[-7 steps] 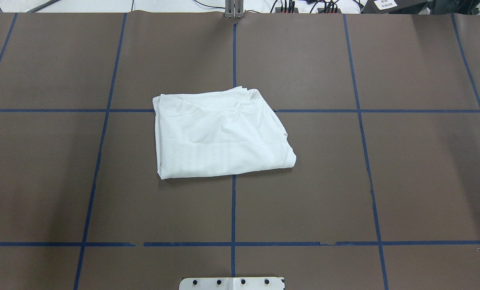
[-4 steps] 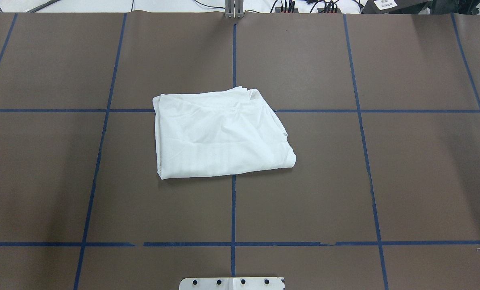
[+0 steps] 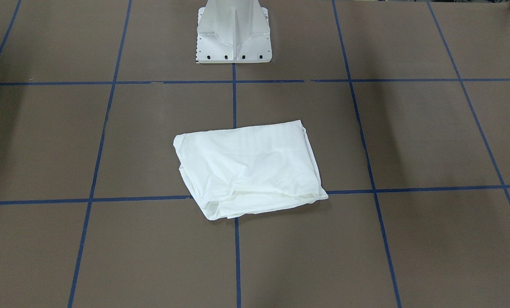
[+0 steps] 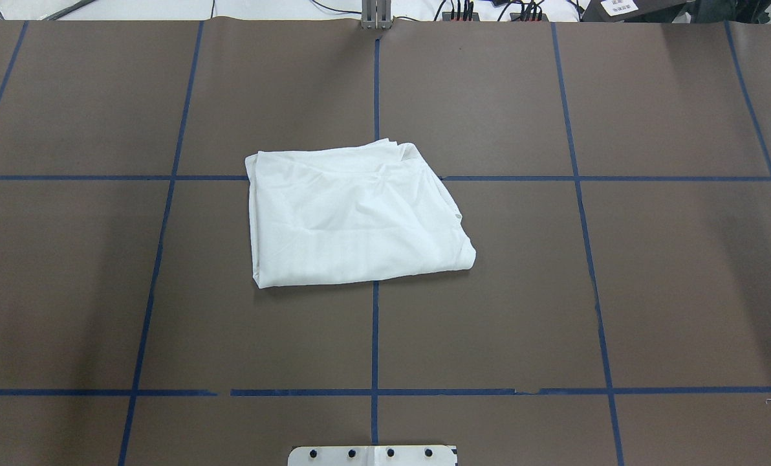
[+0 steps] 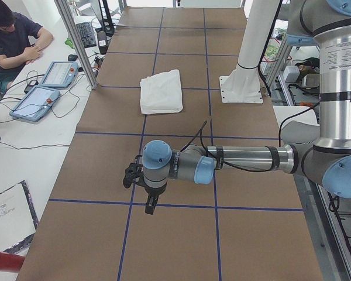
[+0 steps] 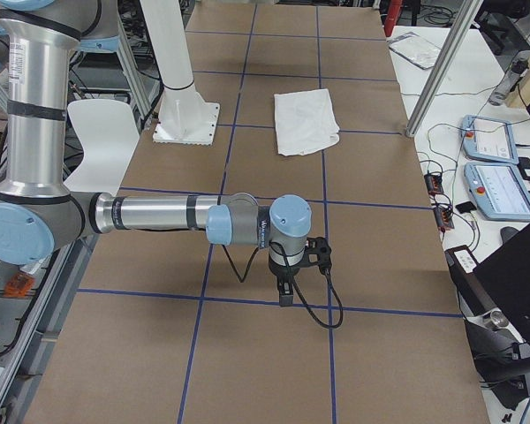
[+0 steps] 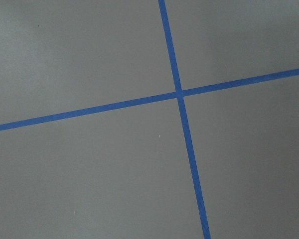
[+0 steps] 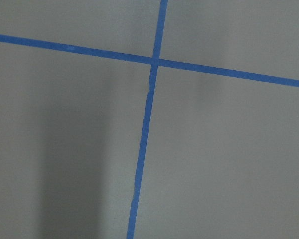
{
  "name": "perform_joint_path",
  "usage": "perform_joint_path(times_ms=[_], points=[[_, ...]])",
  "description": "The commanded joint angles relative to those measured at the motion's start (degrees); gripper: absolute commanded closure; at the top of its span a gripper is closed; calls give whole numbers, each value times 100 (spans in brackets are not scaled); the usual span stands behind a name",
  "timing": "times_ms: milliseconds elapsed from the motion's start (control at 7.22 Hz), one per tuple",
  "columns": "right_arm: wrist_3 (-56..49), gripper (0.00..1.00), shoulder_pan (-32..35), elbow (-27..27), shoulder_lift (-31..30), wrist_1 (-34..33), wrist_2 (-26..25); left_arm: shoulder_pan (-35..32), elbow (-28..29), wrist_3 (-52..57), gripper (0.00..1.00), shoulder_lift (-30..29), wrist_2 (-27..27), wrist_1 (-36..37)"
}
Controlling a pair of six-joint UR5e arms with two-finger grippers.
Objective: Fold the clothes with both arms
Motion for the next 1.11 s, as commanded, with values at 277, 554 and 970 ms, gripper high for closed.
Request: perform_joint_path(times_ms=[277, 554, 970], points=[[4, 0, 0, -43, -9, -3, -4, 4, 5, 0, 0, 72, 0, 0], [4, 0, 0, -52, -9, -12, 13, 4, 5, 0, 0, 82, 0, 9], [4, 0, -9, -61, -9, -12, 4, 4, 5, 0, 0, 82, 9, 0]])
